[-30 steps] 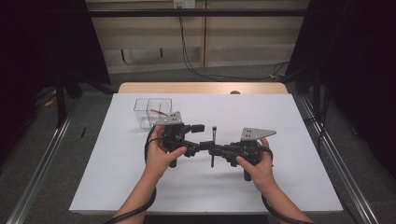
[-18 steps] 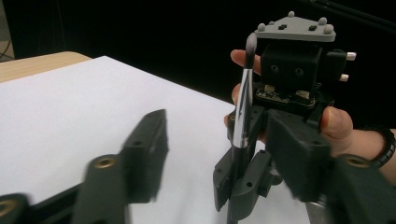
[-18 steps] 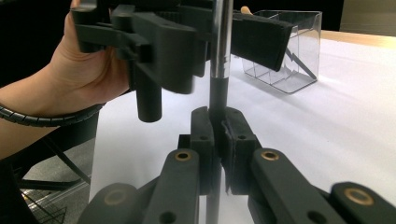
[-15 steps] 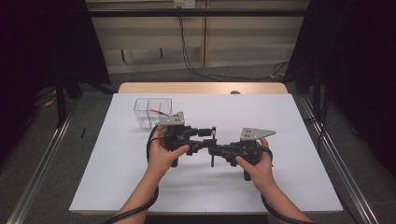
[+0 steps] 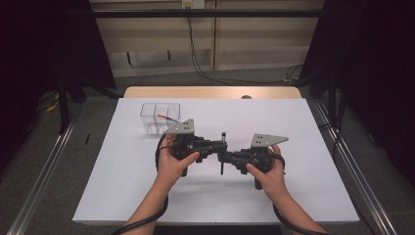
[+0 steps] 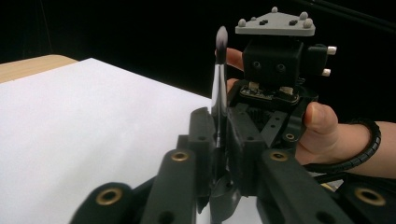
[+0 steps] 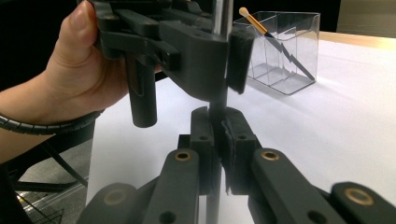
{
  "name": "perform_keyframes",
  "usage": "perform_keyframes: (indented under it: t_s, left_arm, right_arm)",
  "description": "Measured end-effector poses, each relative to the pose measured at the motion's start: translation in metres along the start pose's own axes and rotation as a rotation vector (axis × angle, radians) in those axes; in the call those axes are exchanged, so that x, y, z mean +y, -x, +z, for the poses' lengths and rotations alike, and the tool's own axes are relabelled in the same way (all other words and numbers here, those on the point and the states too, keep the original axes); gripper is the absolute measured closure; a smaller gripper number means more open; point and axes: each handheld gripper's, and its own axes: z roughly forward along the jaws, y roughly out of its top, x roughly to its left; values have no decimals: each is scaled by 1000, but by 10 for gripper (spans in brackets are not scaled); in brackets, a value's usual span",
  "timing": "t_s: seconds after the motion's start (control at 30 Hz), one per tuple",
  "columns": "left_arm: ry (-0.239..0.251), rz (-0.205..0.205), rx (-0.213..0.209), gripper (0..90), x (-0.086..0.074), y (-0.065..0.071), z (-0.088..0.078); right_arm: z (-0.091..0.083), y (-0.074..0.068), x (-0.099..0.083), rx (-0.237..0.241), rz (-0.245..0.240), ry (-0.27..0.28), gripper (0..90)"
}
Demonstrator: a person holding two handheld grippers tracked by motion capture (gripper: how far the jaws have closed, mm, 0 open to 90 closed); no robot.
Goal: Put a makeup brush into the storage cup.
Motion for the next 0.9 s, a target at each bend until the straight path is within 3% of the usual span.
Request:
perform_keyframes:
  t_s: [0.4, 0.57, 0.77, 0.9]
  left_arm:
    - [36, -2, -1, 839, -1, 1, -3]
    - [57, 8, 6, 839, 1, 1, -8]
    - [74, 21, 8, 839, 2, 3, -16]
    - [74, 24, 18, 839, 2, 3, -22]
  right_arm:
    - [0, -2, 0, 3, -2, 21, 835]
    - [-2, -2, -1, 3, -4, 15, 787]
    - [-6, -3, 0, 0, -30, 11, 649]
    - [-10, -2, 1, -21, -40, 17, 484]
